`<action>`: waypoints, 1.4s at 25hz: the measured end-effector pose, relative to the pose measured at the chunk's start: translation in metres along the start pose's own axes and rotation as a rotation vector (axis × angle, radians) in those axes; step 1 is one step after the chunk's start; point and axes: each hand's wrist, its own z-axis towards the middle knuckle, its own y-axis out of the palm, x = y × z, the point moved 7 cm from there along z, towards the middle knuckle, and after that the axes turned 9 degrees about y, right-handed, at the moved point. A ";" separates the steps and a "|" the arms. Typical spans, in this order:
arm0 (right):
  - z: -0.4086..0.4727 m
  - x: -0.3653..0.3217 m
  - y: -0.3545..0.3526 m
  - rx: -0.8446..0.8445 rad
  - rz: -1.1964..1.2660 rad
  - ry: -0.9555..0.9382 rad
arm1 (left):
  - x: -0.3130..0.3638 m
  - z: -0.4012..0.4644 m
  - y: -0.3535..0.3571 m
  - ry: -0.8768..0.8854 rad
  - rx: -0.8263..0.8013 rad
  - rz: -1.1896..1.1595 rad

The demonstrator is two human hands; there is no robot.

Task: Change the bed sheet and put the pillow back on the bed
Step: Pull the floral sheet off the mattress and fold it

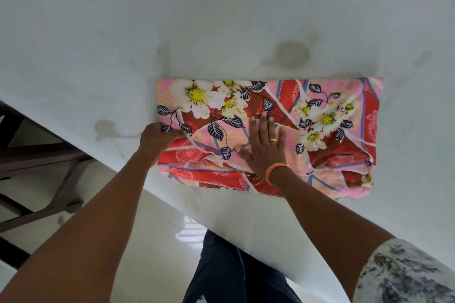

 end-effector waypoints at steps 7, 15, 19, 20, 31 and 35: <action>-0.012 0.000 -0.042 -0.243 0.595 0.115 | 0.090 -0.049 0.013 0.241 -0.063 0.142; -0.024 0.150 -0.152 -0.238 1.637 0.380 | 0.258 -0.184 0.232 0.522 -0.741 -0.236; -0.030 0.222 -0.118 -0.340 1.348 0.605 | 0.245 -0.204 0.277 0.371 -0.812 -0.276; -0.030 0.221 -0.111 -0.366 1.296 0.596 | 0.233 -0.194 0.270 0.411 -0.658 -0.202; -0.018 0.251 -0.132 0.285 0.754 0.479 | 0.173 -0.111 0.187 0.403 0.071 0.188; -0.033 0.315 -0.068 0.040 0.816 0.739 | 0.157 -0.103 0.232 0.141 -0.121 -0.022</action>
